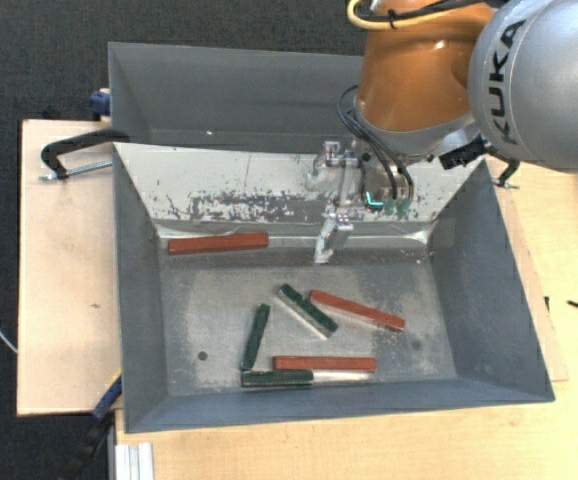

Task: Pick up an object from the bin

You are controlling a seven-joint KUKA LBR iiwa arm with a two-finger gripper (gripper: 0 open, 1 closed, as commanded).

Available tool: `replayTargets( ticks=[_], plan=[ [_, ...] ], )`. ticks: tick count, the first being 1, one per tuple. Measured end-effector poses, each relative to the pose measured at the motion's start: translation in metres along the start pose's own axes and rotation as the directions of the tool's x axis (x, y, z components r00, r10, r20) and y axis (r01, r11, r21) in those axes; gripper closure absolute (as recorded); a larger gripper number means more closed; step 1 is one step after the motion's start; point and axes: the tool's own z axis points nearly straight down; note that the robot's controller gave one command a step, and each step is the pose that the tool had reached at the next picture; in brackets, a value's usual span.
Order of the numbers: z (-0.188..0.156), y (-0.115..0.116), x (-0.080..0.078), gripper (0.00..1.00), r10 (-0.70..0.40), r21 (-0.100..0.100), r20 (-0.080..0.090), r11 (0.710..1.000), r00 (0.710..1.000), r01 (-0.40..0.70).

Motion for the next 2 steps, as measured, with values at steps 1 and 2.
replayTargets(
  ticks=[1,2],
  plan=[
    [-0.005,0.0,-0.001,0.0,0.002,-0.001,0.009,1.0,1.0,-0.002],
    [0.056,-0.004,0.007,0.0,0.019,-0.002,0.013,1.0,1.0,-0.019]
  ],
)
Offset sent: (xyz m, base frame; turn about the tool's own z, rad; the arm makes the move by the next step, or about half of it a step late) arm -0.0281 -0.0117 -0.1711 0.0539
